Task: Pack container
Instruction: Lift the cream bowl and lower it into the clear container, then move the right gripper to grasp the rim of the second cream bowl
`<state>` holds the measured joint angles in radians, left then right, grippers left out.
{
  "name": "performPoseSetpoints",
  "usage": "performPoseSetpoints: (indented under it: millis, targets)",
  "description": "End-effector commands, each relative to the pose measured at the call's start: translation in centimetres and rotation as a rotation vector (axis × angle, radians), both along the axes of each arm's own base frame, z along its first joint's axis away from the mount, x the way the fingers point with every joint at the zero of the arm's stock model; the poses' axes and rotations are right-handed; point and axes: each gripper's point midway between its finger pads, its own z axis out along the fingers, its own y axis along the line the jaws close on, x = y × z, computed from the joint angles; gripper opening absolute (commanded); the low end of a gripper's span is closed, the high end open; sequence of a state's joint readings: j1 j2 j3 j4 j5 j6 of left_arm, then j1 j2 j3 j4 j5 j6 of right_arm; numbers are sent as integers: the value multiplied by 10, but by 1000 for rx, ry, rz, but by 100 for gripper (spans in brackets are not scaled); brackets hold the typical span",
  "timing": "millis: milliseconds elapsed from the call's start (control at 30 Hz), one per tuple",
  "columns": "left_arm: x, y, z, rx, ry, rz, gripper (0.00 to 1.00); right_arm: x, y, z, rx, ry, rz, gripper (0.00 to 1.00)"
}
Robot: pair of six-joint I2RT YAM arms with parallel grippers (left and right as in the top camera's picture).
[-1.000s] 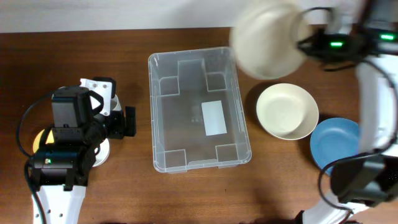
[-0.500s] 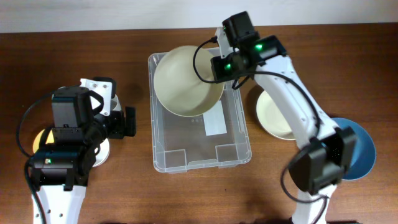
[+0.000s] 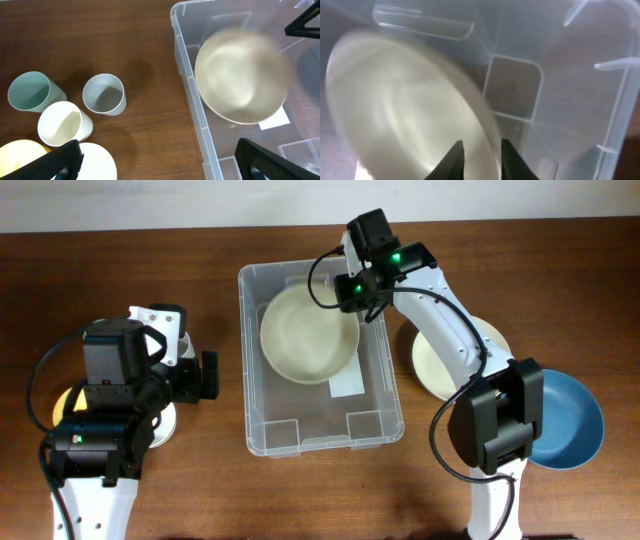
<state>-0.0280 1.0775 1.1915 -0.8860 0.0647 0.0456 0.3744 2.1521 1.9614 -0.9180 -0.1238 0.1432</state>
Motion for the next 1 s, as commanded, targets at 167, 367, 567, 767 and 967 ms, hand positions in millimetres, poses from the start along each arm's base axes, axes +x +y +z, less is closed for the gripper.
performPoseSetpoints:
  millis: [167,367,567,767,967]
  targets:
    - [-4,58,21,63,-61,274,100,4,-50,60,-92,-107,-154,25]
    - [-17,109,17,-34,-45,490,100,-21,-178,161,-87,-227,-559,32]
    - [-18,119,13,-91,-35,507,100,-72,-304,167,52,-93,-866,52]
    - [-17,116,13,-102,-36,496,100,-91,-347,103,68,100,-748,68]
    - [-15,111,13,-130,-37,476,99,-97,-341,13,31,325,-574,86]
